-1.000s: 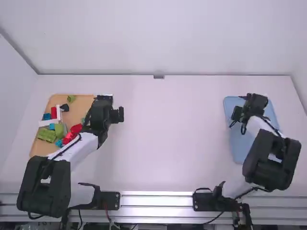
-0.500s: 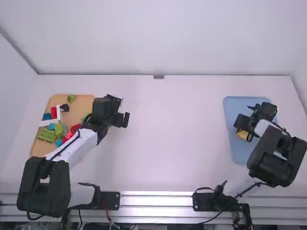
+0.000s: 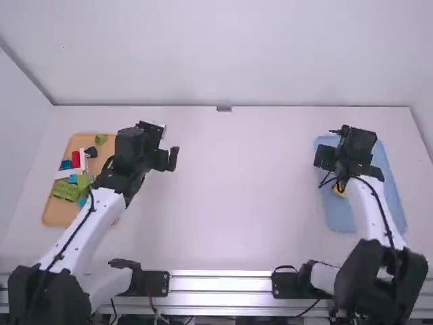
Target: Assemble lego blocks to make yellow taxi
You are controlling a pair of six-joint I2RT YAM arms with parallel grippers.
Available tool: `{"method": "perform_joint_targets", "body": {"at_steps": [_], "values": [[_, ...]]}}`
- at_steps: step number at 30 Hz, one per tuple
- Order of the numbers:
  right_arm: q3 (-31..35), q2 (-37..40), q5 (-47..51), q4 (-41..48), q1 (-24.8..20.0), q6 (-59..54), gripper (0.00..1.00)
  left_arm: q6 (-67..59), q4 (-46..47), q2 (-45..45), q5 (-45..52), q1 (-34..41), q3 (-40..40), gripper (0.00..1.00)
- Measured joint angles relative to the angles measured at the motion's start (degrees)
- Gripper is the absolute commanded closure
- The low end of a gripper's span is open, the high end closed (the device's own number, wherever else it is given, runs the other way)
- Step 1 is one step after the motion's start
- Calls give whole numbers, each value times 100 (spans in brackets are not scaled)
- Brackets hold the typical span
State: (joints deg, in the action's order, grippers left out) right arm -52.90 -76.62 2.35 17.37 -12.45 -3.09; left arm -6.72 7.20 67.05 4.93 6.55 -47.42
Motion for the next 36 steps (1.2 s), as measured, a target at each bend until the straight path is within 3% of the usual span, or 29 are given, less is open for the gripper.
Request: {"method": "perform_joint_targets", "body": {"at_steps": [4, 9, 15, 26, 36], "values": [[0, 658, -7, 170, 514, -4, 3, 2, 122, -581, -2, 0, 0, 2], [48, 1054, -118, -52, 837, 120, 8, 120, -109, -979, -74, -133, 4, 7], [570, 1429, -223, -479, 1217, 256, 17, 448, -584, -1388, -363, -581, 461, 17], [1674, 2614, -243, -1620, 1259, 284, 37, 634, -691, -2614, -476, -649, 1668, 38], [2992, 3930, -247, -1720, 1259, 273, 61, 638, -688, -3945, -474, -649, 2986, 62]]}}
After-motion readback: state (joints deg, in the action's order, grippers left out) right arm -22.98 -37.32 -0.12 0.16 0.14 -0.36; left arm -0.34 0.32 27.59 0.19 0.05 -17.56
